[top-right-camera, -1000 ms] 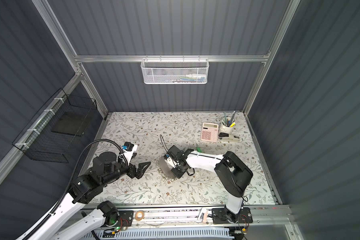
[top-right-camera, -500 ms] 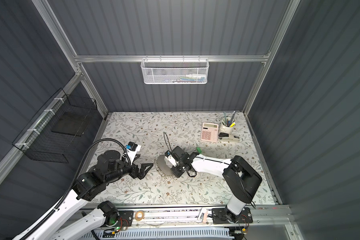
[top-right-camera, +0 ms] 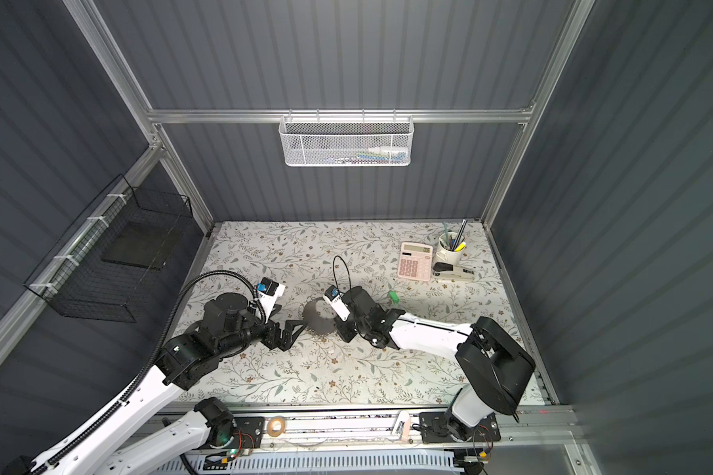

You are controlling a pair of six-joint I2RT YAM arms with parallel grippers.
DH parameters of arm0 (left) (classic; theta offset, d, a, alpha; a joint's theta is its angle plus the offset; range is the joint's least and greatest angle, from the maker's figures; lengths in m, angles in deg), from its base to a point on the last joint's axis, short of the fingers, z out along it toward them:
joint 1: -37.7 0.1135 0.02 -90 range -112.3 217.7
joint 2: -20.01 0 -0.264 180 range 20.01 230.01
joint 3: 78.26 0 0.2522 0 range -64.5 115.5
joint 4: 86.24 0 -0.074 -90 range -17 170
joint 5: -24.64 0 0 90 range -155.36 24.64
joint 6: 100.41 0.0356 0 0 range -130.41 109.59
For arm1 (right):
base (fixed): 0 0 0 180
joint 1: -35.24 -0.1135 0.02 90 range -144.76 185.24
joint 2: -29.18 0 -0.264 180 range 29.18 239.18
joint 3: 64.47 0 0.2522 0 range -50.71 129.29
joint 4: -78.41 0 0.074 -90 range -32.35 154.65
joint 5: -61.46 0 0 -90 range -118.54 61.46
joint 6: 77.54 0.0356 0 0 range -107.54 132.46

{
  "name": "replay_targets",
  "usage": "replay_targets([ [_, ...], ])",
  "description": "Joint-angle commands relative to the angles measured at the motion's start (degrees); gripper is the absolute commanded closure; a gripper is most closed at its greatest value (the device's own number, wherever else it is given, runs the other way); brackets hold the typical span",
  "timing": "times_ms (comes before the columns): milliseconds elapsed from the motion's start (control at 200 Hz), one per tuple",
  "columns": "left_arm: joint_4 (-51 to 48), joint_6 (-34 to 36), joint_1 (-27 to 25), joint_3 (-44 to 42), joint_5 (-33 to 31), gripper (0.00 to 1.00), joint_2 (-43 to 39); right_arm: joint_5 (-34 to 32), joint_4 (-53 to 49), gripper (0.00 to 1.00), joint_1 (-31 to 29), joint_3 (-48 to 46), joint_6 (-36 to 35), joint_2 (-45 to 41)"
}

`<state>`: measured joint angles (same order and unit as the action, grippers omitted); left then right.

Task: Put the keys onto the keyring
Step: 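Lift the ring plate upright with the right gripper while the left gripper moves toward it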

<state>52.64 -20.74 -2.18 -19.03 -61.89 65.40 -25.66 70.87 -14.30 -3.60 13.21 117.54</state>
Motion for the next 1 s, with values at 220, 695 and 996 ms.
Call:
replay_targets([
  [220, 8.90, -5.66, -0.14, -1.49, -1.44, 0.00, 0.47, 4.20, 24.90, 1.00, 0.82, -7.50, -1.90, -6.44],
  [695, 31.72, -10.63, -0.13, -7.76, 2.36, 0.02, 4.24, 22.00, 40.55, 1.00, 10.76, -13.86, 8.09, -16.90],
  [996, 44.68, -8.21, 0.19, -8.24, 14.48, 0.06, 11.32, 31.19, 44.13, 1.00, 15.49, -15.39, 14.87, -20.11],
])
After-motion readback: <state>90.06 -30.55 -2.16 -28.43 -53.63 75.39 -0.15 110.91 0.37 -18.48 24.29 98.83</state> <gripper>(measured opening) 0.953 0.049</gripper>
